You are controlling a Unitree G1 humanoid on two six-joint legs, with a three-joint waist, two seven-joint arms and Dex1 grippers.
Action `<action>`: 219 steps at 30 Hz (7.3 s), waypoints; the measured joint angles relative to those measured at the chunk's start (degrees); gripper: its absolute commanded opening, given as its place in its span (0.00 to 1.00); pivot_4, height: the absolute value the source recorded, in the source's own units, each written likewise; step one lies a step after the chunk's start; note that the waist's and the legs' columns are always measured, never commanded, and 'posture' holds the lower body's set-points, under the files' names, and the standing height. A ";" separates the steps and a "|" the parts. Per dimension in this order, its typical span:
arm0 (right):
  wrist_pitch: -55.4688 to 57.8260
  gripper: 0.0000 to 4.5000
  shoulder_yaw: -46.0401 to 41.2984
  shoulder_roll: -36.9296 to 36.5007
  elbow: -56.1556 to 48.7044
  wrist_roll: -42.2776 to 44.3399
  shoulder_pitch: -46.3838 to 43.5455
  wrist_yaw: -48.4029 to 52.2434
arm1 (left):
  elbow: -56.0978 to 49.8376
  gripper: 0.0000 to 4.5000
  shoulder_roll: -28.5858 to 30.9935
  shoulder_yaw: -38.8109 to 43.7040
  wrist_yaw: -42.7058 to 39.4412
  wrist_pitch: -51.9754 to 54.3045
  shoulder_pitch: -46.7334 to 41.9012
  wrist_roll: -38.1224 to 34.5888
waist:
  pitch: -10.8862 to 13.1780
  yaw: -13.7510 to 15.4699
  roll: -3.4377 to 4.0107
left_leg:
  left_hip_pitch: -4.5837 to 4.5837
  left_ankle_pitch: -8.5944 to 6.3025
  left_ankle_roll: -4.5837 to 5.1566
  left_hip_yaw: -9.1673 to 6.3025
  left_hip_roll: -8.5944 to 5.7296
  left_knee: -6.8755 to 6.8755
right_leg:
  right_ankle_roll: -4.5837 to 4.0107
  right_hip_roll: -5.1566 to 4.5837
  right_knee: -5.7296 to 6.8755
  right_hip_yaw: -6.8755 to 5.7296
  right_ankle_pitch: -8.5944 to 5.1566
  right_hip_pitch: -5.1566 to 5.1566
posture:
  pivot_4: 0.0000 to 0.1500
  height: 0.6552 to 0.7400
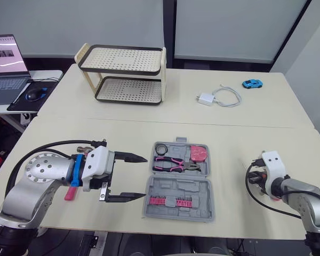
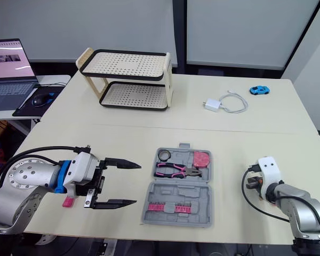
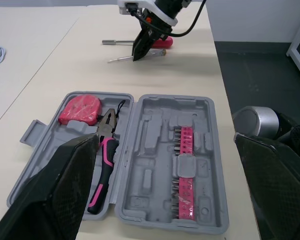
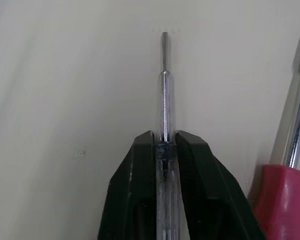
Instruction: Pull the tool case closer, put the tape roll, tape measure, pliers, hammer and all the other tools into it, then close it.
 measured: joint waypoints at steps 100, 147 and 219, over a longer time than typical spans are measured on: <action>-99.92 0.44 49.02 -15.10 40.24 -44.31 -41.31 58.32 | -1.49 1.00 -3.35 -4.00 5.12 -2.53 2.16 4.91 | 0.16 -1.23 0.16 | 0.44 -0.01 0.03 0.27 0.03 0.03 | -0.03 -0.12 0.03 0.00 0.01 0.40 | 1.00 0.94; 29.17 0.06 -5.54 11.71 -13.28 -9.85 -7.95 10.59 | 4.64 1.00 -6.57 -8.54 1.44 -7.46 -2.25 5.56 | 0.27 -0.05 0.27 | -0.20 0.01 0.00 0.19 -0.04 0.00 | 0.08 -0.09 -0.03 0.01 0.06 -0.20 | 1.00 0.94; -40.76 0.06 9.20 -2.39 9.50 -9.57 6.86 12.50 | 4.08 1.00 -5.15 -7.19 2.53 -2.36 -4.95 3.73 | -0.02 0.02 0.23 | 0.03 0.01 0.01 0.16 -0.03 0.08 | 0.07 -0.09 0.05 -0.03 0.07 0.08 | 1.00 0.94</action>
